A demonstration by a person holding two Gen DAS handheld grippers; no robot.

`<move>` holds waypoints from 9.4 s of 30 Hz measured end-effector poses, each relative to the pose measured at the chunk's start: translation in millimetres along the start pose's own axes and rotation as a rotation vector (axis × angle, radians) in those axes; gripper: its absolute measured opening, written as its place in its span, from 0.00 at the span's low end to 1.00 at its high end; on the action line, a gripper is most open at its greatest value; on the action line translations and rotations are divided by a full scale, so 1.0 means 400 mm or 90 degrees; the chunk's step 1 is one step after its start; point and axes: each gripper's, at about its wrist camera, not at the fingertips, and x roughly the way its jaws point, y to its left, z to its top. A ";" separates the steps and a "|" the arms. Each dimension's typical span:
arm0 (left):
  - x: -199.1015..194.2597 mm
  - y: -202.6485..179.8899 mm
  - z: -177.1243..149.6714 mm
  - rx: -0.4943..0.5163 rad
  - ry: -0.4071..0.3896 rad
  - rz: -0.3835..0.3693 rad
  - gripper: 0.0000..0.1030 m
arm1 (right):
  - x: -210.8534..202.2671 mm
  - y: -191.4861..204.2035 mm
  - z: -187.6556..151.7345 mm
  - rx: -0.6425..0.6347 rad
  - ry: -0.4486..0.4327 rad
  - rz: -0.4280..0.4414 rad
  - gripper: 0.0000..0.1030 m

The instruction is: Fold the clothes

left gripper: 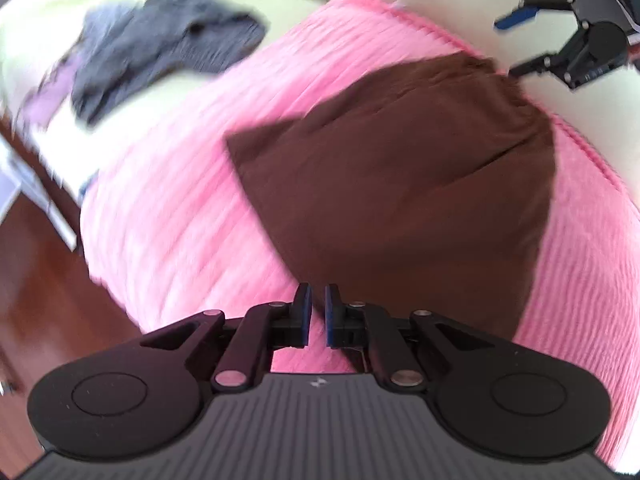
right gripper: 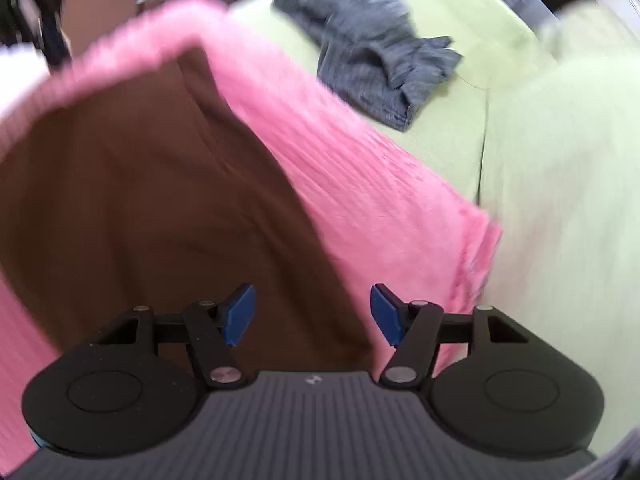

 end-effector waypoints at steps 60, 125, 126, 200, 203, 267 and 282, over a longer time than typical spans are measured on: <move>0.270 0.010 0.276 0.349 0.067 0.168 0.28 | 0.159 -0.163 -0.073 -0.002 -0.004 -0.065 0.66; 0.204 0.086 0.251 0.692 0.135 -0.086 0.22 | 0.100 0.834 0.164 1.332 -0.091 -0.322 0.53; 0.210 0.080 0.246 0.703 0.136 -0.088 0.21 | 0.102 0.838 0.170 1.340 -0.096 -0.326 0.53; 0.059 0.046 0.237 0.912 0.147 -0.043 0.29 | 0.150 0.674 0.240 1.220 -0.076 -0.325 0.28; 0.025 0.048 0.154 1.095 0.062 -0.046 0.36 | 0.148 0.651 0.278 1.099 -0.048 -0.335 0.28; 0.217 0.160 -0.035 1.472 -0.329 -0.151 0.25 | 0.415 0.541 0.504 0.715 0.094 -0.557 0.32; 0.162 0.096 0.070 1.365 -0.223 -0.213 0.19 | 0.469 0.697 0.531 0.656 0.238 -0.629 0.43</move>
